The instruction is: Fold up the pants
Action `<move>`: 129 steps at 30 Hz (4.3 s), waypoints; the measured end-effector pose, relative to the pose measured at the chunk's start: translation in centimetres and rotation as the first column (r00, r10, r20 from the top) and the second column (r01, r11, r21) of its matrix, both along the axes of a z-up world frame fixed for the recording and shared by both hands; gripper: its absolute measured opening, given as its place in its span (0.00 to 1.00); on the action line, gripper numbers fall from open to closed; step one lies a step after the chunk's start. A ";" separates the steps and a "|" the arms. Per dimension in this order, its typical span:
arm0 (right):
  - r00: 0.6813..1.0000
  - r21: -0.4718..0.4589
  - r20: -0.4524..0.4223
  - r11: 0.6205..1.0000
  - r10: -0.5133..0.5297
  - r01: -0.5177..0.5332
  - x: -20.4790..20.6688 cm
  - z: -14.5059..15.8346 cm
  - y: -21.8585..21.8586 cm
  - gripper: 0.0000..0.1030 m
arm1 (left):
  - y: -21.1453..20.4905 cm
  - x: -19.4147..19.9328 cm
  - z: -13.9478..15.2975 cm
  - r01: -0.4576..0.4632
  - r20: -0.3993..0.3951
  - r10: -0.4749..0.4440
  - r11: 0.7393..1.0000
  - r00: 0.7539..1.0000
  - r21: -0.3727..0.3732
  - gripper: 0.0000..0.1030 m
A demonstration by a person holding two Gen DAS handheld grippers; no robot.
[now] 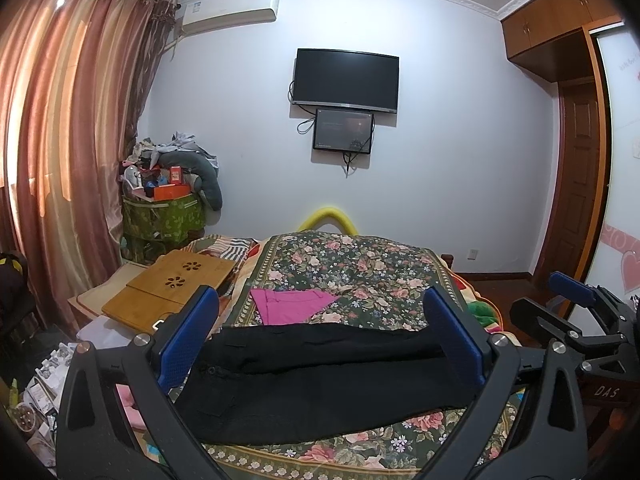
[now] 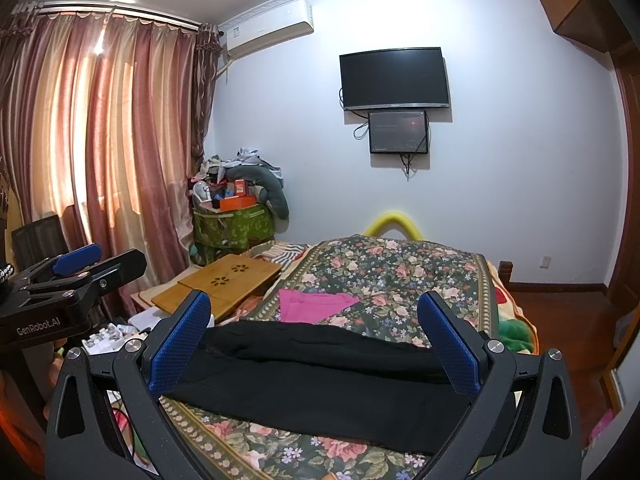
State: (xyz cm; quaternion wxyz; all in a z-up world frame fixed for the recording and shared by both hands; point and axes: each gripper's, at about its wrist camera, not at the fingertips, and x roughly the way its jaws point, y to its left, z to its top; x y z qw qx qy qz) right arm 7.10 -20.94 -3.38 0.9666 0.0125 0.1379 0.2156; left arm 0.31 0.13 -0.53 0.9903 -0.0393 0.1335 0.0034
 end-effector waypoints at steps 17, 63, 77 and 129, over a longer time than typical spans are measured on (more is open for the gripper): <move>1.000 0.006 -0.006 1.000 -0.009 0.009 0.0 0.5 -0.4 1.00 | 0.1 0.1 0.0 0.007 -0.007 -0.007 1.000 1.000 -0.007 1.00; 0.992 -0.074 -0.117 0.997 -0.042 0.033 10.7 -3.8 1.0 1.00 | 3.9 13.9 -5.0 -0.058 -0.181 0.064 0.998 0.981 0.038 1.00; 0.964 -0.255 -0.265 0.965 -0.011 -0.059 22.2 -10.3 2.8 1.00 | 11.2 30.9 -14.7 -0.091 -0.474 0.117 0.993 0.873 0.079 1.00; 0.881 -0.361 -0.473 0.911 0.005 -0.199 34.1 -15.3 4.3 0.04 | 16.5 41.0 -17.6 -0.061 -0.659 0.075 0.997 0.748 0.045 0.05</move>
